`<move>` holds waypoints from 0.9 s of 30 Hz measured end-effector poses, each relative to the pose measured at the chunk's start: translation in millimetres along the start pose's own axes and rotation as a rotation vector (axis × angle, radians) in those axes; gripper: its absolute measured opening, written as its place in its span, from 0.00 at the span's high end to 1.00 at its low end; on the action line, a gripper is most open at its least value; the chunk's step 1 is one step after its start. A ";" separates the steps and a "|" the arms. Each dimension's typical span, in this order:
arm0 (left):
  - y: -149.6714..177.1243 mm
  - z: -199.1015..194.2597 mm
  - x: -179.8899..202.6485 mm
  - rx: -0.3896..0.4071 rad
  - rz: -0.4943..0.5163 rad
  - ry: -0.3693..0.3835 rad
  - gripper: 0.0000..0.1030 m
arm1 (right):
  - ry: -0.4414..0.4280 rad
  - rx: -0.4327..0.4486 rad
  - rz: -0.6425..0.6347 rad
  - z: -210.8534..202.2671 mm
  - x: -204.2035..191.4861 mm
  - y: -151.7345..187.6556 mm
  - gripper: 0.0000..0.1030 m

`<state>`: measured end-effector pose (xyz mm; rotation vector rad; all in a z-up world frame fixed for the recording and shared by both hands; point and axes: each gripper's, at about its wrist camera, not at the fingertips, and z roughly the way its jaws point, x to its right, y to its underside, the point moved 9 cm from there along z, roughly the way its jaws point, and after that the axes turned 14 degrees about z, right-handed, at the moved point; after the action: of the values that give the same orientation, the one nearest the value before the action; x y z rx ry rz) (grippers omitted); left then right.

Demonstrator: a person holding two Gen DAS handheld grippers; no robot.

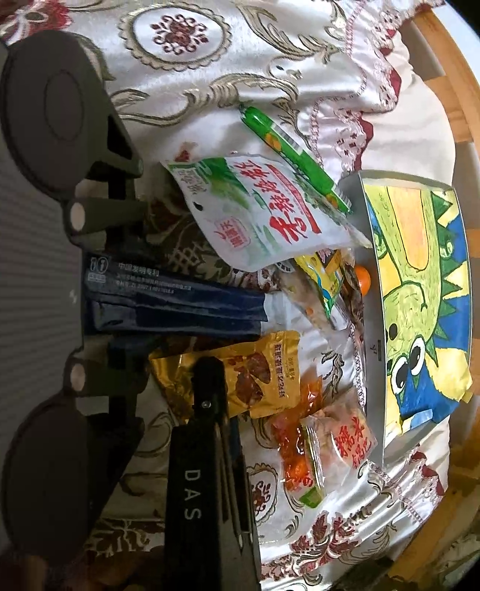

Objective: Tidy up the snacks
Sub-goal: 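Close the left tool on the dark blue packet while the right tool closes on the gold packet, then carry the blue packet with the left tool while the right tool carries the gold packet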

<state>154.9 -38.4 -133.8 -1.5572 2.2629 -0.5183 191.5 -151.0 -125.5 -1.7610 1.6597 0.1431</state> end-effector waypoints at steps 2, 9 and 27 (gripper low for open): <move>2.0 -5.6 1.6 -0.003 -0.014 0.007 0.61 | -0.004 0.005 -0.018 -5.8 -0.8 2.3 0.70; 11.5 -19.2 4.8 -0.028 -0.091 0.060 0.61 | -0.014 0.030 -0.050 -26.6 -0.1 5.8 0.70; 10.6 -48.5 16.6 0.016 -0.151 0.177 0.63 | -0.076 0.239 -0.122 -84.2 -14.1 -22.6 0.70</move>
<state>117.7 -45.5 -97.7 -1.7462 2.2709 -0.7403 178.1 -187.0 -46.0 -1.6478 1.4467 -0.0421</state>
